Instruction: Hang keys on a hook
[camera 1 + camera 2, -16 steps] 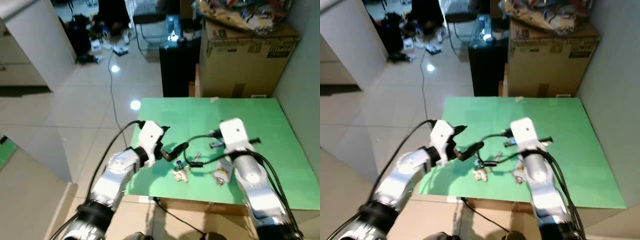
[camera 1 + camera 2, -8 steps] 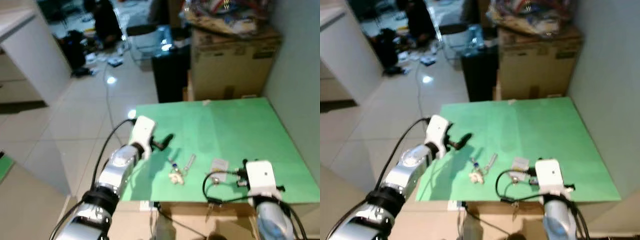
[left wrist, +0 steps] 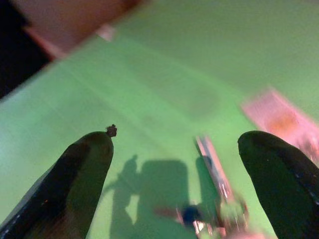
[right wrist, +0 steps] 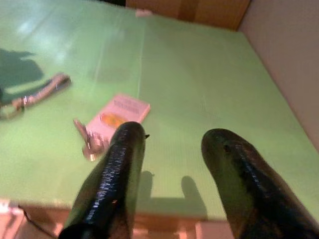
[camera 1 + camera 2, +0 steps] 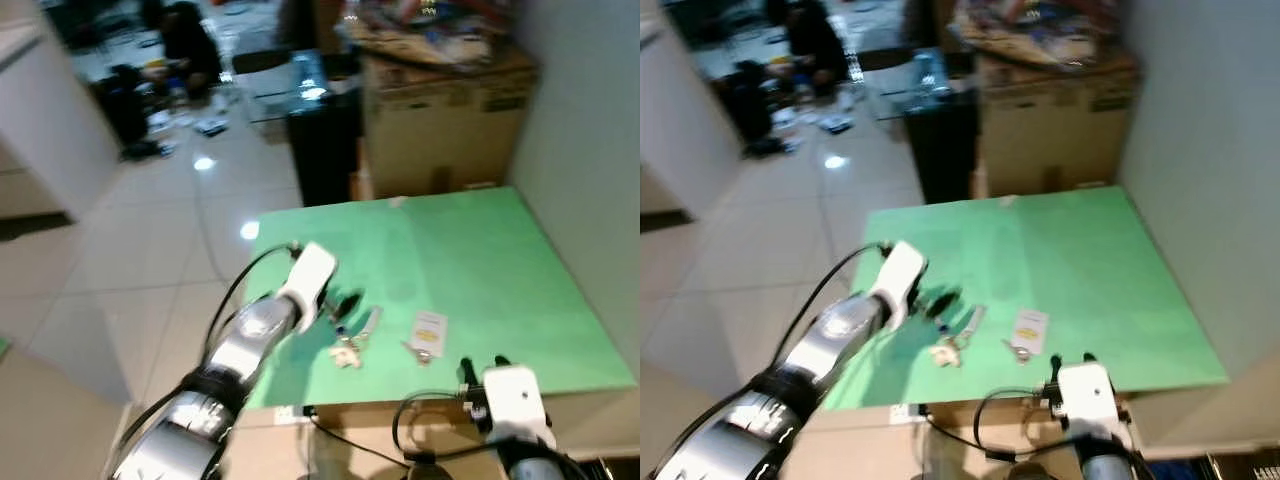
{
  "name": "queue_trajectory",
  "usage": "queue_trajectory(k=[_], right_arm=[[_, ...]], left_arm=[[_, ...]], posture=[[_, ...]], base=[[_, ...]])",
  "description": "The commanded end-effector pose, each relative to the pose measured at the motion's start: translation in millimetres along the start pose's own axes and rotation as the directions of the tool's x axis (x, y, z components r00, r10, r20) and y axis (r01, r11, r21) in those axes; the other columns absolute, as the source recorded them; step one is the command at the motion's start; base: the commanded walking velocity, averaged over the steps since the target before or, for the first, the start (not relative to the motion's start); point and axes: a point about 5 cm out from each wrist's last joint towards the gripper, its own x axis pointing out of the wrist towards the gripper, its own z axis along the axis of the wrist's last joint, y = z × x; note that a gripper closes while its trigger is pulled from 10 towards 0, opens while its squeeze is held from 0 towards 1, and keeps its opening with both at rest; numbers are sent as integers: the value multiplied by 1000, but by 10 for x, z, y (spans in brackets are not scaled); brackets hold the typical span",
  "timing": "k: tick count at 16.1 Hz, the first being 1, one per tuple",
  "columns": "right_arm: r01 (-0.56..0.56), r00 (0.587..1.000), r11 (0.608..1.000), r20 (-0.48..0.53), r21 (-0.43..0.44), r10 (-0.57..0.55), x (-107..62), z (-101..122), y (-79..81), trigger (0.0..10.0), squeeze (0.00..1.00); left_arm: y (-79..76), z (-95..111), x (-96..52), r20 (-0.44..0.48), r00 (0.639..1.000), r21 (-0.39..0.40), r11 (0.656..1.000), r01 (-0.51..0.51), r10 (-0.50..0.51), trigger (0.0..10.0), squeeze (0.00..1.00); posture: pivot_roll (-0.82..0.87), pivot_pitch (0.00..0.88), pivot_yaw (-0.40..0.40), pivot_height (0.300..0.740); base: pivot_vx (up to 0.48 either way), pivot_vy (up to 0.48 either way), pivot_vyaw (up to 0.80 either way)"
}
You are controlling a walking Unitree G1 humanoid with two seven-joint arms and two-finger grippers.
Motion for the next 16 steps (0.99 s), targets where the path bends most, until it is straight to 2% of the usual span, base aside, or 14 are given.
queue_trajectory(k=[1,3,5,7,8,10,11,14,15,16], right_arm=[[-27,1000,1000,17,17,26,-19,15,52,10000,0],[-100,995,992,30,72,98,-99,-14,135,10000,0],[-200,979,978,57,61,197,-147,4,223,10000,0],[-262,965,964,49,48,259,-158,-20,239,10000,0],[-295,955,955,46,41,293,-164,-40,249,10000,0],[-343,939,939,43,27,342,-163,-64,263,10000,0],[-353,935,936,39,17,352,-161,-77,239,10000,0],[-338,941,941,24,-6,339,-165,-78,149,10000,0],[-340,940,940,26,-13,340,-164,-51,102,10000,0],[-355,934,934,38,-28,356,-165,34,-29,10000,0]], left_arm=[[45,-136,-100,-49,999,20,1000,12,-11,10000,0],[82,-220,-142,-66,998,2,1000,-12,12,10000,0],[111,-234,-160,-64,998,-6,1000,-16,16,10000,0],[122,-235,-192,-57,998,-62,998,9,-12,10000,0],[106,-237,-203,-55,998,-122,992,31,-38,10000,0],[79,-277,-232,-57,996,-277,959,53,-71,10000,0],[53,-309,-232,-54,997,-340,939,40,-62,10000,0],[-62,-368,-217,-36,998,-334,942,29,-43,10000,0],[-127,-379,-221,-25,998,-326,944,41,-52,10000,0],[-315,-364,-293,12,994,-268,958,105,-106,10000,0]], posture=[[-297,100,206,740],[-286,108,205,740],[-285,120,207,740],[-282,128,209,740],[-283,132,209,740],[-285,134,204,740],[-305,140,172,740],[-329,150,129,740],[-340,157,89,740],[-343,168,44,740]], base=[[0,0,0],[0,0,0],[0,0,0],[0,0,0],[0,0,0],[0,0,0],[0,0,0],[0,0,0],[0,0,0],[0,0,0]])
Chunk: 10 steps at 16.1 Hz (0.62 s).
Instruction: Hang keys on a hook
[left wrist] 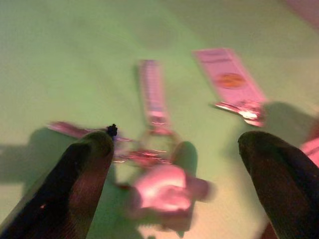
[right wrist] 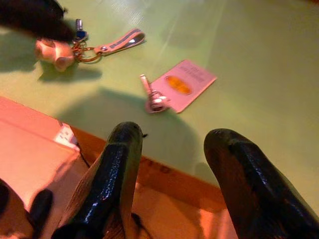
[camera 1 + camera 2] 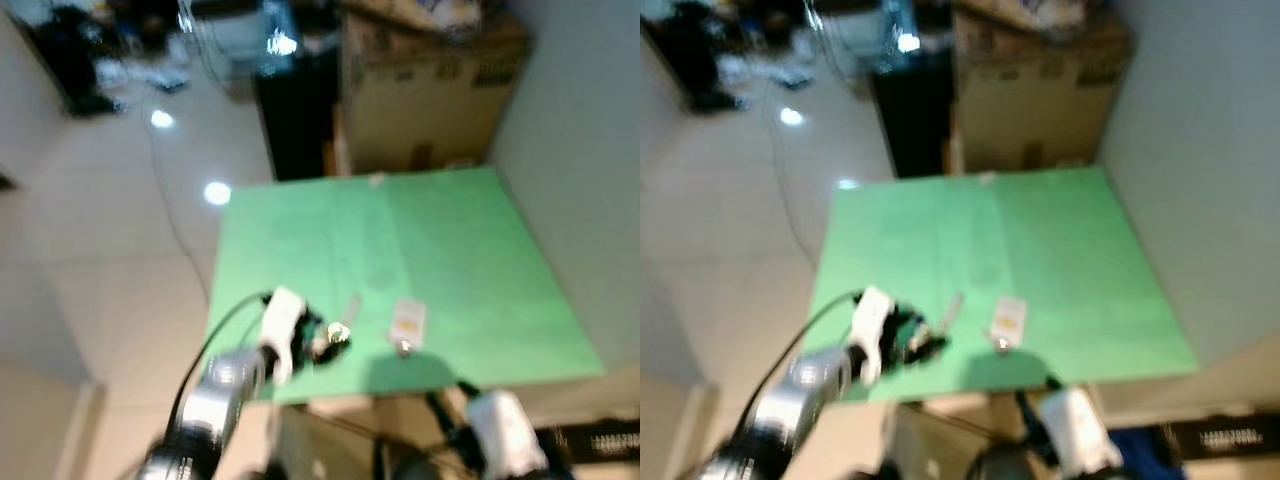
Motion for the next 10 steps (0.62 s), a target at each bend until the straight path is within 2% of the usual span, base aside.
queue_trajectory(k=[1,2,5,9,10], right_arm=[[-5,1000,1000,13,12,5,-20,49,-41,10000,0],[-25,1000,1000,18,7,25,-8,69,-58,10000,0],[-54,998,998,26,8,54,51,96,-17,10000,0],[-86,996,996,33,4,86,127,128,-25,10000,0],[-96,994,995,46,3,96,166,151,-27,10000,0]], left_arm=[[-61,35,-15,6,999,47,998,33,-33,10000,0],[-148,66,-72,33,997,128,990,63,-68,10000,0],[-176,81,-76,70,996,133,990,43,-52,10000,0],[-265,91,-99,85,996,195,981,12,-29,10000,0],[-344,22,-3,74,997,201,980,7,-22,10000,0]], posture=[[-337,174,22,740],[-321,178,0,740],[-302,173,-15,740],[-268,160,-26,740],[-269,158,-33,740]], base=[[0,0,0],[0,0,0],[0,0,0],[0,0,0],[0,0,0]])
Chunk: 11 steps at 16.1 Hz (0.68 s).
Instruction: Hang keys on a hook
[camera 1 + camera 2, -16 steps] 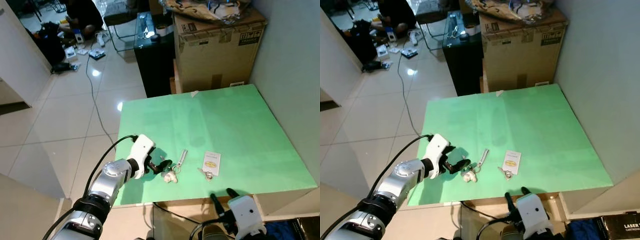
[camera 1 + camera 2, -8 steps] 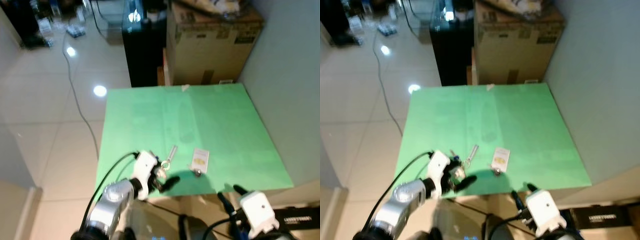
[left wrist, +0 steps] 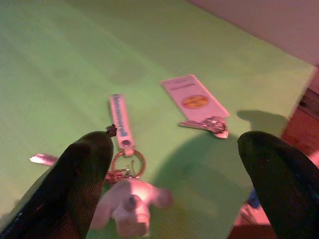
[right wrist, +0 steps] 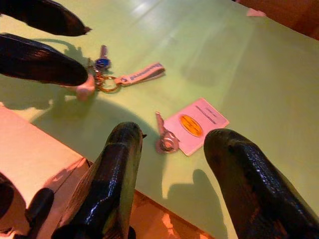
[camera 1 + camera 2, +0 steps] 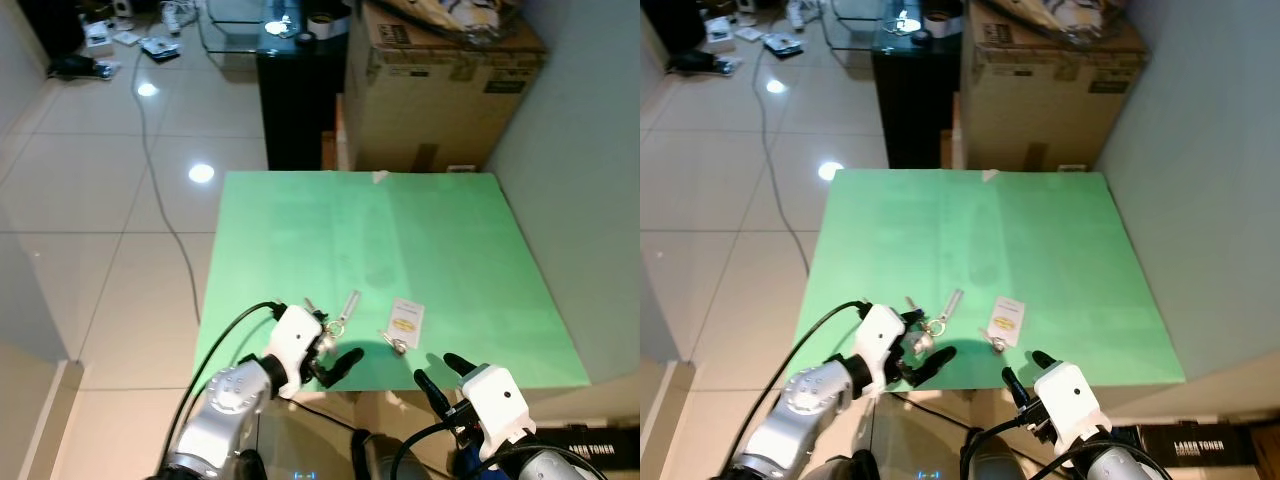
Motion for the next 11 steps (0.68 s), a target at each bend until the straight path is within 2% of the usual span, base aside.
queue_trajectory(k=[1,3,5,6,9,11], right_arm=[[-10,1000,1000,-17,22,11,-1,-42,-2,10000,0],[-9,1000,998,-10,55,9,-11,-22,7,10000,0],[-18,1000,997,-10,75,19,-25,-5,39,10000,0],[-20,1000,997,-9,75,21,-29,5,52,10000,0],[-29,1000,996,1,82,29,-27,75,106,10000,0],[-34,999,996,3,83,34,-26,97,114,10000,0]], left_arm=[[-91,-90,52,-35,999,3,1000,11,-10,10000,0],[-74,-158,89,-89,996,2,1000,-9,9,10000,0],[18,-219,101,-142,988,2,998,-64,64,10000,0],[27,-238,103,-157,985,-10,998,-69,66,10000,0],[50,-365,134,-241,967,32,996,-79,84,10000,0],[23,-384,175,-255,964,37,997,-63,70,10000,0]], posture=[[-271,159,-33,740],[-278,166,-25,740],[-283,171,-18,740],[-286,172,-17,740],[-297,173,-10,740],[-303,174,-9,740]], base=[[0,0,0],[0,0,0],[0,0,0],[0,0,0],[0,0,0],[0,0,0]])
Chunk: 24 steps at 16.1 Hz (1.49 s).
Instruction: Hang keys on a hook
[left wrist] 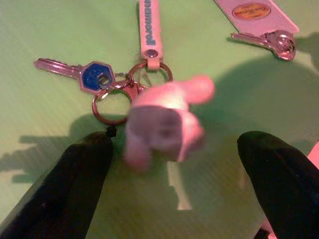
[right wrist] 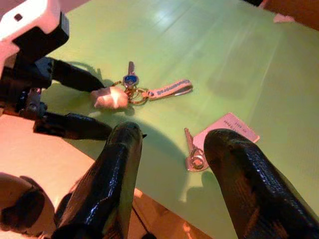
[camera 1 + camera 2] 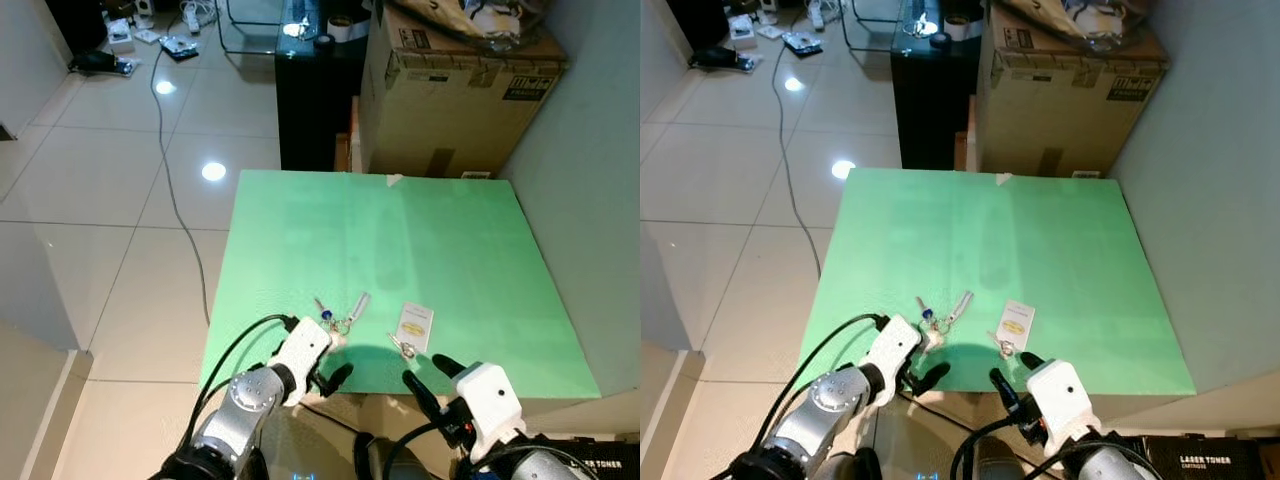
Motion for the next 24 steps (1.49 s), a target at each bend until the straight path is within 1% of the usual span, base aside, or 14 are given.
queue_trajectory(k=[1,2,3,6,10,13,15,17,18,19,20,22,23,24], right_arm=[[2,1000,1000,4,5,-2,-31,43,10,10000,0],[2,1000,1000,4,5,-2,-34,49,10,10000,0],[7,1000,1000,5,5,-7,-35,65,4,10000,0],[19,1000,1000,8,12,-19,-19,77,-7,10000,0],[32,999,999,4,19,-32,-12,78,-14,10000,0],[60,998,998,0,34,-60,-14,87,-39,10000,0],[82,997,994,-2,71,-82,18,85,-95,10000,0],[137,989,986,40,94,-141,138,166,-252,10000,0],[145,987,985,49,98,-150,159,186,-276,10000,0],[187,978,976,66,110,-195,248,231,-371,10000,0],[253,960,956,83,148,-266,371,281,-517,10000,0],[292,940,938,124,186,-317,514,387,-657,10000,0],[292,933,937,160,193,-324,614,485,-700,10000,0],[290,932,937,165,193,-322,628,500,-698,10000,0]], left_arm=[[-96,-19,46,-18,999,7,999,43,-43,9569,0],[-108,-16,53,-19,998,9,999,52,-52,9569,0],[-134,-6,86,-18,998,-15,998,68,-68,0,0],[-98,70,148,0,999,-45,998,45,-45,0,0],[-53,141,187,33,999,-144,990,9,-5,0,0],[72,227,136,99,995,-166,986,-11,28,0,0],[148,343,77,158,987,-148,989,24,0,0,0],[436,685,-16,262,962,-240,971,-10,75,0,0],[483,732,-31,274,957,-252,968,-19,90,0,0],[633,874,-79,306,942,-277,960,-50,137,0,0],[814,1056,-151,349,916,-316,945,-82,197,0,0],[1046,1265,-261,388,871,-369,917,-152,301,0,0],[1132,1329,-319,401,854,-352,916,-190,331,0,0],[1116,1317,-314,399,860,-340,922,-185,319,0,0]], posture=[[-305,175,-7,740],[-305,175,-7,740],[-305,175,-4,740],[-300,172,1,740],[-301,169,6,740],[-307,161,6,740],[-290,134,13,740],[-264,75,28,740],[-259,67,30,740],[-230,5,49,740],[-213,0,59,740],[-181,0,66,740],[-161,0,58,740],[-160,0,57,740]], base=[[0,0,0],[0,0,0],[0,0,0],[0,0,0],[0,0,0],[0,0,0],[0,0,0],[0,0,0],[0,0,0],[0,0,0],[0,0,0],[0,0,0],[0,0,0],[0,0,0]])
